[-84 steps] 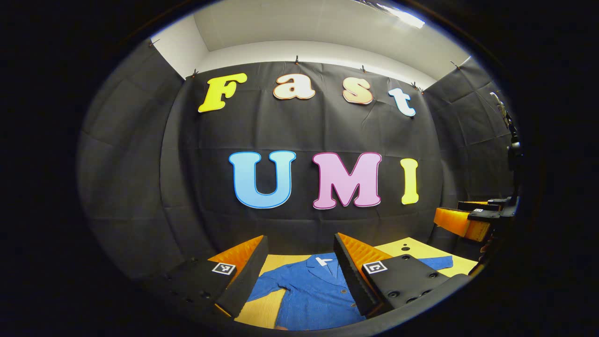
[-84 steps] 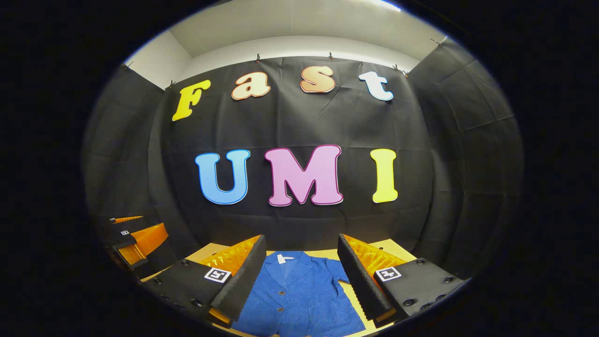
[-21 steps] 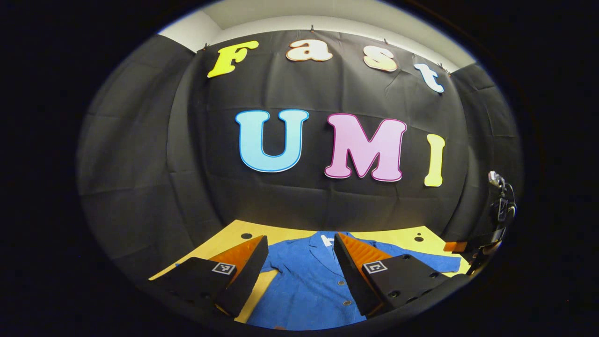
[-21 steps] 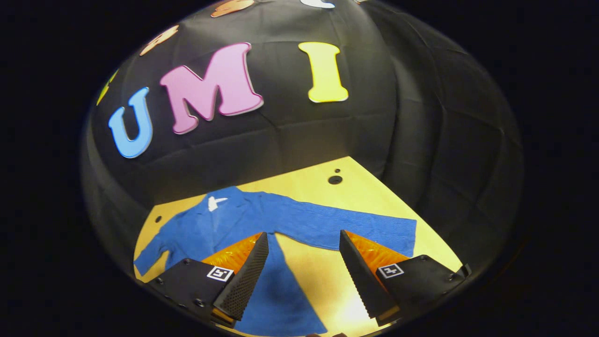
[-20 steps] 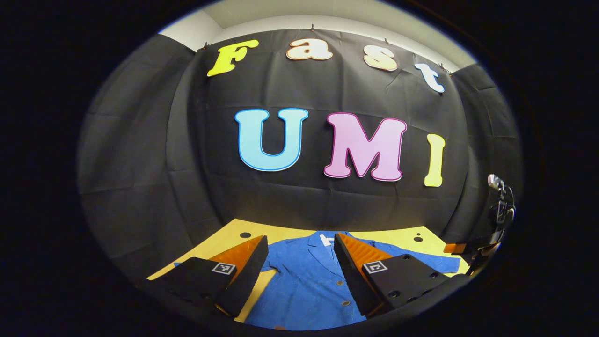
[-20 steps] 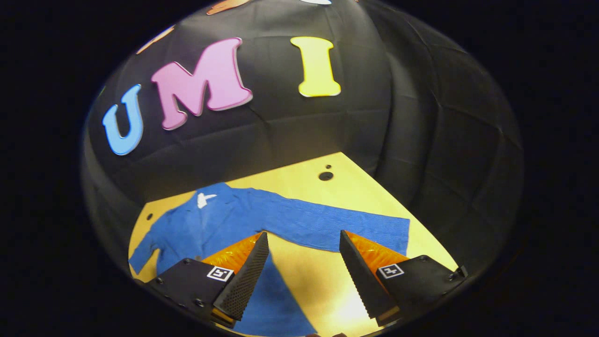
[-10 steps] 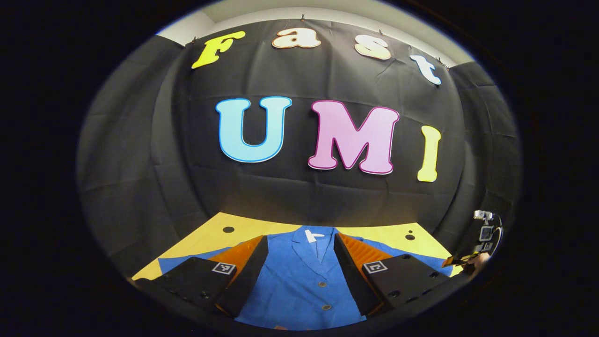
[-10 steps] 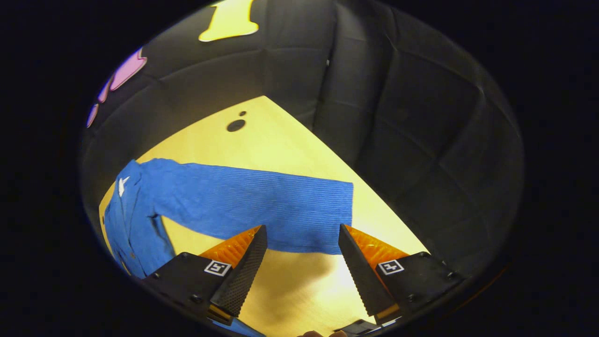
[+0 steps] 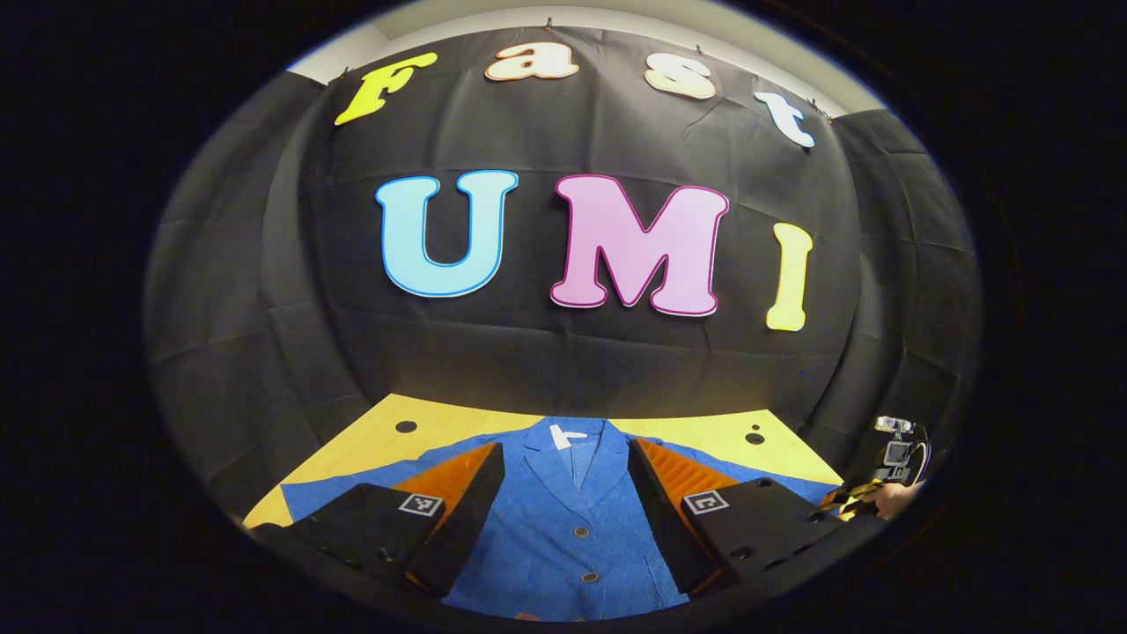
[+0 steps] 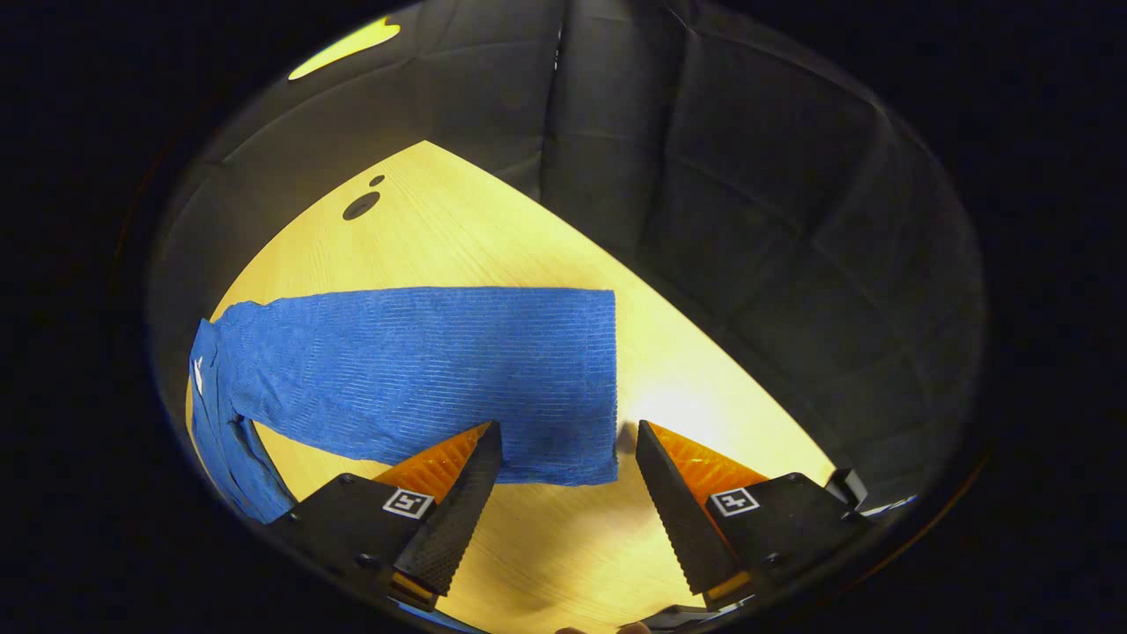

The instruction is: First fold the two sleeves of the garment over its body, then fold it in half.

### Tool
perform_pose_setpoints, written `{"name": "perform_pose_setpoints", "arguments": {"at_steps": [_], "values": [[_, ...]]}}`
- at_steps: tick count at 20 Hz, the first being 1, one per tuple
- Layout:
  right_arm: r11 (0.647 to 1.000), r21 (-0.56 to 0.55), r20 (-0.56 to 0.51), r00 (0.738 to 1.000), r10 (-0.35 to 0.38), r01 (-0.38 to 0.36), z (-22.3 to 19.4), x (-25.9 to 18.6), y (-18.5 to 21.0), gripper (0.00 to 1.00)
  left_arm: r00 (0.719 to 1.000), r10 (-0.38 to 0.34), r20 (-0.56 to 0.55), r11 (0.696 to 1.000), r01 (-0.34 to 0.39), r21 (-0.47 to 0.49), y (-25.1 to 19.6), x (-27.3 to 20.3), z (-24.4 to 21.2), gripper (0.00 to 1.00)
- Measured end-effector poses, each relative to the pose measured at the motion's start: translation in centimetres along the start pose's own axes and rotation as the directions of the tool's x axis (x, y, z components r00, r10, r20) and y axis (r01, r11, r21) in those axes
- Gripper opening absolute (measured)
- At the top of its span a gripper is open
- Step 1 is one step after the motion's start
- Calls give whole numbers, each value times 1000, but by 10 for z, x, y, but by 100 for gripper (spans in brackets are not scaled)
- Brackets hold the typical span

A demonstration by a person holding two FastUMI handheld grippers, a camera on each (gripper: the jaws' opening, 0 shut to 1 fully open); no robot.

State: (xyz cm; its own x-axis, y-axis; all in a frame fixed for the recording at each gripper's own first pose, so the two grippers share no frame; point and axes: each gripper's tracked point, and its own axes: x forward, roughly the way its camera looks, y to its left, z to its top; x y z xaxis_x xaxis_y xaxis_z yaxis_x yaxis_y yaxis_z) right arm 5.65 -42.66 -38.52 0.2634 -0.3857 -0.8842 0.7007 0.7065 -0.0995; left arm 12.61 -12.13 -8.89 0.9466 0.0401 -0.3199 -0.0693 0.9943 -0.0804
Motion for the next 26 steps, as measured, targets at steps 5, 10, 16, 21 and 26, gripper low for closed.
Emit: {"name": "perform_pose_setpoints", "arguments": {"at_steps": [5, 10, 16, 21, 26], "values": [[999, -28, -9, 999, 32, -32, 2, 0, 4, 77, 1000, 5, -13, 1000, -5, 3, 0, 1, -7, 81], [995, 2, 2, 995, 96, -96, 2, -1, 21, 17, 1000, 2, -20, 1000, -2, 15, 0, 0, -8, 82], [973, -59, 57, 972, 228, -225, 8, -18, 69, 5, 1000, 21, -22, 1000, -20, 14, 7, -4, -10, 82], [949, -104, 92, 947, 309, -299, 19, -49, 111, 5, 999, 43, -25, 999, -43, 2, 18, -9, -16, 82], [890, -244, 113, 900, 420, -385, 21, -88, 191, 5, 996, 80, -26, 997, -80, -23, 35, -19, -20, 81]]}}
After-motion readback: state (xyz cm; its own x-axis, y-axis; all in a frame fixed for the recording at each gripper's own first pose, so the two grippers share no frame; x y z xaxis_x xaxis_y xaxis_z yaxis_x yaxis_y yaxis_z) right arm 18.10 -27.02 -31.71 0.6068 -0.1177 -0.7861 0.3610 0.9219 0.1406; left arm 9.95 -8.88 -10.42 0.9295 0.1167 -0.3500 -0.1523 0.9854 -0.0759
